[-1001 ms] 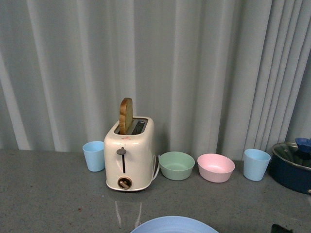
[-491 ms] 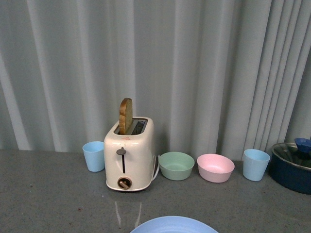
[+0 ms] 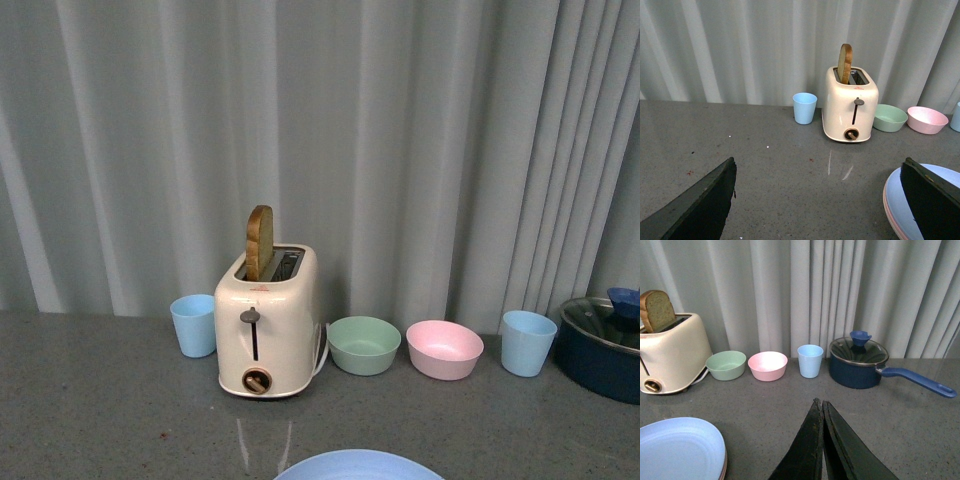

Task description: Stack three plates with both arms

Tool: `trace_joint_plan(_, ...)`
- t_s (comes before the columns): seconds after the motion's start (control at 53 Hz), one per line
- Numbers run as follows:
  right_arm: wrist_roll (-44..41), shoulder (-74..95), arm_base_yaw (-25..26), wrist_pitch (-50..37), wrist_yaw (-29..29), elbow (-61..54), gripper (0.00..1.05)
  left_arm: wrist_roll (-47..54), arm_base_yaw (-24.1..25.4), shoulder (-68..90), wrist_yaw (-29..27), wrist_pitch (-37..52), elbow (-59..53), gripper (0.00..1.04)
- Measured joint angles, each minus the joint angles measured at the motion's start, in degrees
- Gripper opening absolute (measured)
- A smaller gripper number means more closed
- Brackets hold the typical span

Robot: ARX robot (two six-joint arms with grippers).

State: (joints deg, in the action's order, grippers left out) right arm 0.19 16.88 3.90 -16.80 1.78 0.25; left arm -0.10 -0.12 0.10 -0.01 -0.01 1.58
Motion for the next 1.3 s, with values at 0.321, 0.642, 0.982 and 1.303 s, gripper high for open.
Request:
trace_joint_plan(0.321,0.0,-5.6,-3.7,5.3,-1.7,0.0,0.03,0.0,0.0,0.0,0.0,0.0,0.0,0.98)
trace_joint_plan(0.642,0.0,-16.6,-3.7,16.6,-1.7,0.1,0.03,0.0,0.0,0.0,0.0,0.0,0.0,0.98)
trace_joint_plan(0.982,0.0,-16.6,-3.7,16.8,-1.7,0.1,0.03,0.0,0.0,0.0,0.0,0.0,0.0,0.98)
trace_joint_plan(1.303,0.0,-16.6,-3.7,16.8,-1.7,0.1,0.03,0.0,0.0,0.0,0.0,0.0,0.0,0.98)
